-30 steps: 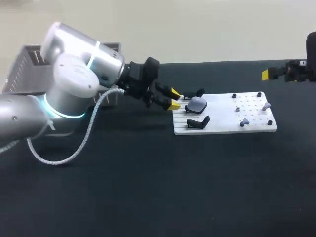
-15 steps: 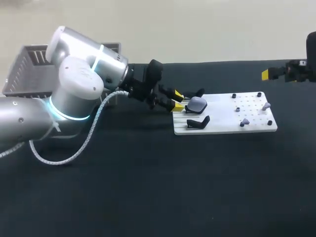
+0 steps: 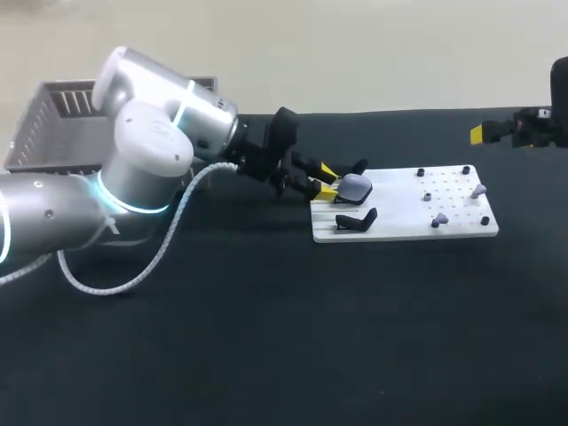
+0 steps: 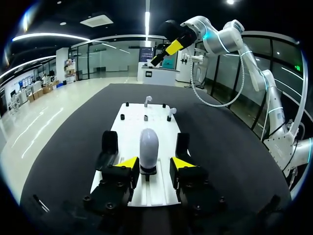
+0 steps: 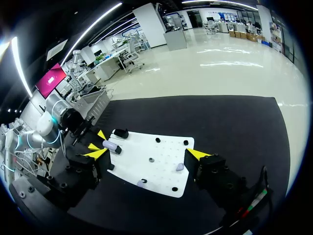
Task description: Pick up each earbud case from the left stands, insert the matching earbuds, close the lid, and place the case in the box.
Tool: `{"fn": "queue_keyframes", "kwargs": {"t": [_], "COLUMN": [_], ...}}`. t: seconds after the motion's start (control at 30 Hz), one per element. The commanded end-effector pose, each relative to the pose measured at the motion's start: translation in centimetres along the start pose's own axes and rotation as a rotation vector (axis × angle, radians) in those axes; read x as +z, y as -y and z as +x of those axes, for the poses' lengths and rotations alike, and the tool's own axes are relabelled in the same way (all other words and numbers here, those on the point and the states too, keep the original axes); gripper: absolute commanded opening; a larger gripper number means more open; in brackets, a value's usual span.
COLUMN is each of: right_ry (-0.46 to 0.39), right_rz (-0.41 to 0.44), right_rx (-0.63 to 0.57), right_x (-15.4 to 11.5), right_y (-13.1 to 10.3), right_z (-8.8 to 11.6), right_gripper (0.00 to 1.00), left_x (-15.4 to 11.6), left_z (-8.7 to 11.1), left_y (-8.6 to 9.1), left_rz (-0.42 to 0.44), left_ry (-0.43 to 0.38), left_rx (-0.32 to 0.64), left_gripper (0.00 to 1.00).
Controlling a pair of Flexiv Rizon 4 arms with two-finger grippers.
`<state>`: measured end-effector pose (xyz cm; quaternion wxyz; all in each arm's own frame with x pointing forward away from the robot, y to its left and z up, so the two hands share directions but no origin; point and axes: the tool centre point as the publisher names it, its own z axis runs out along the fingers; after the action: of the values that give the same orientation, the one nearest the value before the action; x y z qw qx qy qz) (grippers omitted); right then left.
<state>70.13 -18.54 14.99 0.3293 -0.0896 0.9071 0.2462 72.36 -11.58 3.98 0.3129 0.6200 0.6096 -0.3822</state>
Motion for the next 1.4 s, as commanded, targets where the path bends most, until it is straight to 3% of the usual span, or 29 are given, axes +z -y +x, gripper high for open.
{"fn": "queue_keyframes", "kwargs": {"t": [0.03,1.4], "right_ry": [0.0,0.0], "right_rz": [-0.001,-0.001], "right_rx": [-0.001,-0.001], "right_x": [0.0,0.0], "right_y": [0.0,0.0], "right_z": [0.0,0.0], "right_gripper": [1.0,1.0], "left_x": [0.5,2.5], "left_z": [0.0,0.3], "left_y": [-0.7,-0.9], "left_rz": [0.017,0.059], "left_ry": [-0.003,0.03], "left_rx": [0.003,0.013], "left_gripper": [0.46,0.45]}}
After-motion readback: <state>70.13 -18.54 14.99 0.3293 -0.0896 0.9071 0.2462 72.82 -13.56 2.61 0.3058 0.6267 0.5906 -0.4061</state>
